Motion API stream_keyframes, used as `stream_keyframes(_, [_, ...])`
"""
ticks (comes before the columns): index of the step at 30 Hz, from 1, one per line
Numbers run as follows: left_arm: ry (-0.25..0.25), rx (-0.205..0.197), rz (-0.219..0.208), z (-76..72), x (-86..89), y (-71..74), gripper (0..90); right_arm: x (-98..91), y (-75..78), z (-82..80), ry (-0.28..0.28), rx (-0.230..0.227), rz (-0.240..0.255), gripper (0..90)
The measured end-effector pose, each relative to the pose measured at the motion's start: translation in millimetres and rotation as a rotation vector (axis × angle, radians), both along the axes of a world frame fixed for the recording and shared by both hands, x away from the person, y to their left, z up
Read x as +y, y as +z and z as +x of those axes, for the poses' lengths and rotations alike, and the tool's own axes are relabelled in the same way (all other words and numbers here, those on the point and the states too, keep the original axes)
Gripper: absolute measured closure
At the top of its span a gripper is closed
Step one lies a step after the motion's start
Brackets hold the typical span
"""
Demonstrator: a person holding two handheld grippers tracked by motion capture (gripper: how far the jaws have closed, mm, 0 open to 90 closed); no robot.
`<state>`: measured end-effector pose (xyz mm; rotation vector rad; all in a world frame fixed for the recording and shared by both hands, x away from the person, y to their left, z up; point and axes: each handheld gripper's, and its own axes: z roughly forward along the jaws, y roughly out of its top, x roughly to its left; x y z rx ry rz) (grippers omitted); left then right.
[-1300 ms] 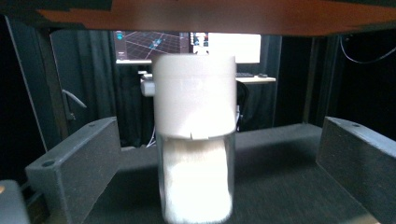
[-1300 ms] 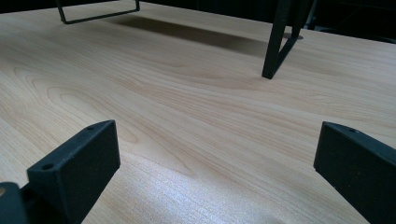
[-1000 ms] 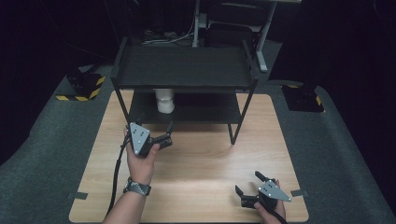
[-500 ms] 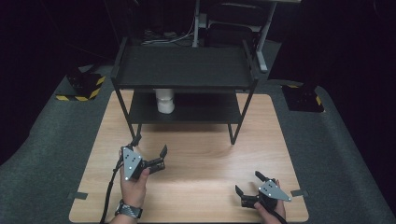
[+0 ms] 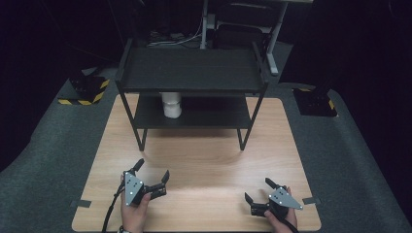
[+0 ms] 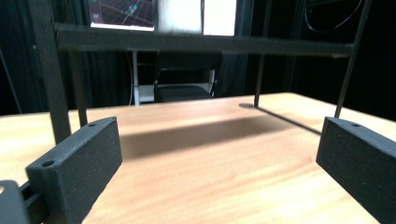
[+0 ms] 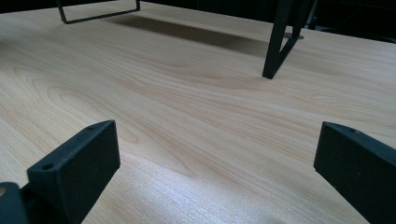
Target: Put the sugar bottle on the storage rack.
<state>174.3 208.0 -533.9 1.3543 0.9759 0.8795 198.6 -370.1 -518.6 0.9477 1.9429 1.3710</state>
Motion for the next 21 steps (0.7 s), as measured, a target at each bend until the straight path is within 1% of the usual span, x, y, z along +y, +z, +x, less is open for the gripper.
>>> stream_keyframes(5, [-0.010,0.052,0.024,-3.1,0.5,-3.4,0.4,0.2,0.1,0.1,0.000,0.000,-0.001,0.1])
stream_keyframes(7, [-0.009,0.061,0.031,-4.0,0.0,-4.3,0.4,0.2,0.1,0.0,0.000,0.000,-0.001,0.1])
stream_keyframes(8, [-0.007,0.076,0.042,-4.6,-1.2,-4.0,0.4,0.1,0.1,0.0,0.000,0.000,-0.001,0.1])
stream_keyframes(11, [-0.020,0.103,0.046,-5.1,0.1,-3.9,0.4,0.3,0.2,0.0,0.000,0.000,-0.002,0.1])
stream_keyframes(14, [-0.016,0.118,0.052,-6.7,-0.8,-5.9,0.4,0.1,0.1,0.0,0.001,-0.001,-0.002,0.1])
stream_keyframes(17, [-0.014,0.131,0.071,-6.1,-0.9,-4.5,0.4,0.3,0.1,-0.1,0.000,-0.001,-0.003,0.1])
stream_keyframes(19, [-0.022,0.149,0.067,-5.1,-0.4,-4.9,0.4,0.1,0.0,-0.3,0.001,-0.002,-0.002,0.1])
stream_keyframes(20, [-0.029,0.163,0.071,-3.9,0.2,-3.9,0.4,0.1,0.0,-0.3,0.001,-0.002,-0.002,0.1])
stream_keyframes(21, [-0.030,0.167,0.075,-3.6,-0.2,-3.7,0.4,0.1,-0.1,-0.3,0.001,-0.002,-0.002,0.1])
